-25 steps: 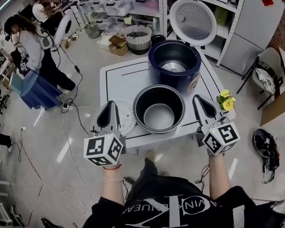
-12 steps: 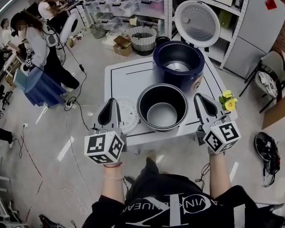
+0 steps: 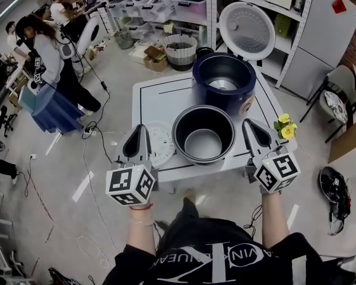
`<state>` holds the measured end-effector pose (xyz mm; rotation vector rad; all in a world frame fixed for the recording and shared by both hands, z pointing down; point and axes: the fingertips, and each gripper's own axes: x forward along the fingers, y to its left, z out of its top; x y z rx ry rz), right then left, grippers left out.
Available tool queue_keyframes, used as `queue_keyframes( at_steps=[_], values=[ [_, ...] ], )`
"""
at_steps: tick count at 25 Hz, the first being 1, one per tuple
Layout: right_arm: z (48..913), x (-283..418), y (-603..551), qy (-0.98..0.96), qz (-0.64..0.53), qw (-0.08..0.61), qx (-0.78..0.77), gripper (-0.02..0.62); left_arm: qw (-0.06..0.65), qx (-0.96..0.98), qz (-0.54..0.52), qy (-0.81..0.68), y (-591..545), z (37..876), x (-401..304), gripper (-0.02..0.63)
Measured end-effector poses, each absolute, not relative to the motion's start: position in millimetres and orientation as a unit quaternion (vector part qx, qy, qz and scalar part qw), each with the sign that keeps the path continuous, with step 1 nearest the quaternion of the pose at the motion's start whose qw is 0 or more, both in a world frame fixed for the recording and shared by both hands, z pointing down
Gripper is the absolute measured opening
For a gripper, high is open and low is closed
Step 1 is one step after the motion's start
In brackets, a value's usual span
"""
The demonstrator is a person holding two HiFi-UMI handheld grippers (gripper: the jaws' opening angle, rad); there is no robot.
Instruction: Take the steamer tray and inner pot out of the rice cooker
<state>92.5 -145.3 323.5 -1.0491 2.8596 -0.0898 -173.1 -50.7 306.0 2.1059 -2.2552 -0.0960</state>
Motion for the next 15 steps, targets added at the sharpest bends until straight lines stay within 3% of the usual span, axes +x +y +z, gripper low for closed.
queue_keyframes(
  at_steps=[15],
  values=[
    [327.2,98.6,-141.6,0.938,-0.036,0.046,-0.342,-0.002,0.03,0.682,-0.026,-0.73,-48.4,306.2,-166.8,0.017]
  ],
)
